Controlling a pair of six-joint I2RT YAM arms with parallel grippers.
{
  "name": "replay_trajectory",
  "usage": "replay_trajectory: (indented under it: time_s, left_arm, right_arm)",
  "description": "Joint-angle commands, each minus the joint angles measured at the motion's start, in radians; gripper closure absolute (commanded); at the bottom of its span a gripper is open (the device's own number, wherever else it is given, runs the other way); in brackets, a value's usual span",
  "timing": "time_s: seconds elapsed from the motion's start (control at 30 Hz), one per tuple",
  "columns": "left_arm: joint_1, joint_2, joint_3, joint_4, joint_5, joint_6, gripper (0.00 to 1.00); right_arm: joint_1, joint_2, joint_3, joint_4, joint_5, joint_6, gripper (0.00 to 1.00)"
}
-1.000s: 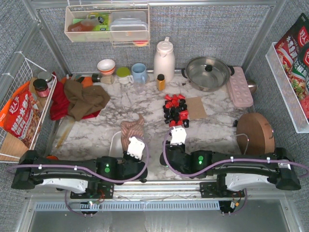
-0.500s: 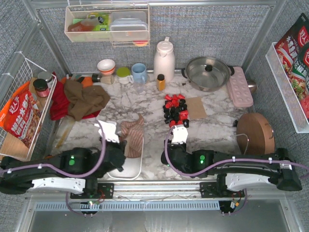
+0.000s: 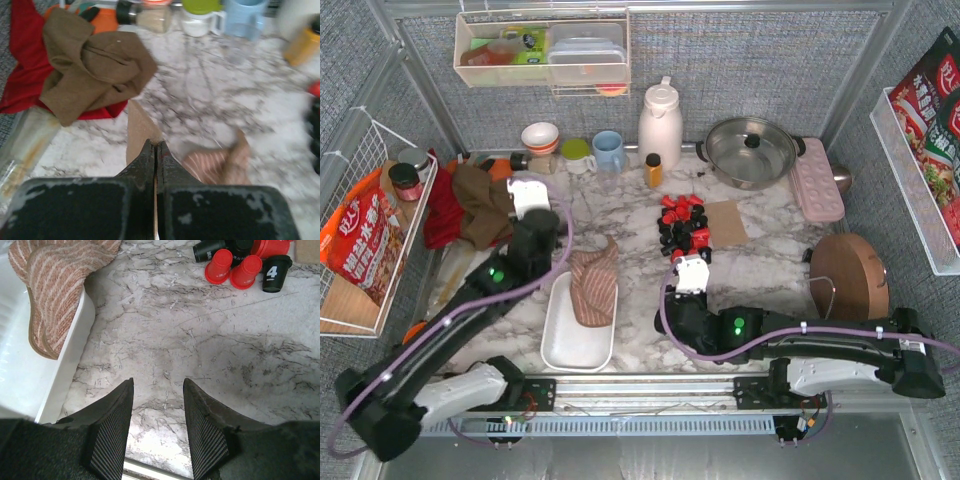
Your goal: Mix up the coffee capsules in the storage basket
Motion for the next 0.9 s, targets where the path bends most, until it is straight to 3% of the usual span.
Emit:
replay_trajectory:
  time_s: [0.0, 0.1, 0.3, 0.57, 0.6, 0.7, 0.8, 0.87]
  left_arm:
    - [0.236, 0.175, 0.055, 0.273, 0.255, 0.119, 1.0]
    - [0.33, 0.355, 0.132, 0.371, 0.358, 0.129, 1.0]
    - [0.355, 0.653, 0.292, 0.493, 0.412, 0.25, 1.0]
    - [0.384, 1.053, 0.637, 0.326, 0.282, 0.294, 0.97]
    - [0.391, 1.084, 0.665, 0.31, 0.282, 0.286, 0.91]
    - [0.4, 1.138, 0.727, 0.256, 0.303, 0.249, 0.57]
    - [0.4, 1.115, 0.724, 0.231, 0.352, 0.192, 0.33]
    - [0.397, 1.062, 0.702, 0.225, 0.386, 0.154, 0.24]
  right_arm:
    - [-0.006, -0.001, -0.004, 0.028, -0.015, -0.05, 0.51]
    - [-0.007, -0.001, -0.006, 0.024, -0.034, -0.072, 0.51]
    - [-0.009, -0.049, -0.052, -0.004, -0.02, -0.075, 0.5]
    - [-0.035, -0.183, -0.121, -0.047, 0.004, -0.077, 0.5]
    - [-0.037, -0.201, -0.125, -0.056, 0.004, -0.077, 0.5]
    - [-0.042, -0.25, -0.138, -0.082, 0.004, -0.072, 0.49]
    - [-0.047, -0.294, -0.15, -0.101, 0.004, -0.076, 0.49]
    - [-0.052, -0.314, -0.154, -0.113, 0.004, -0.083, 0.48]
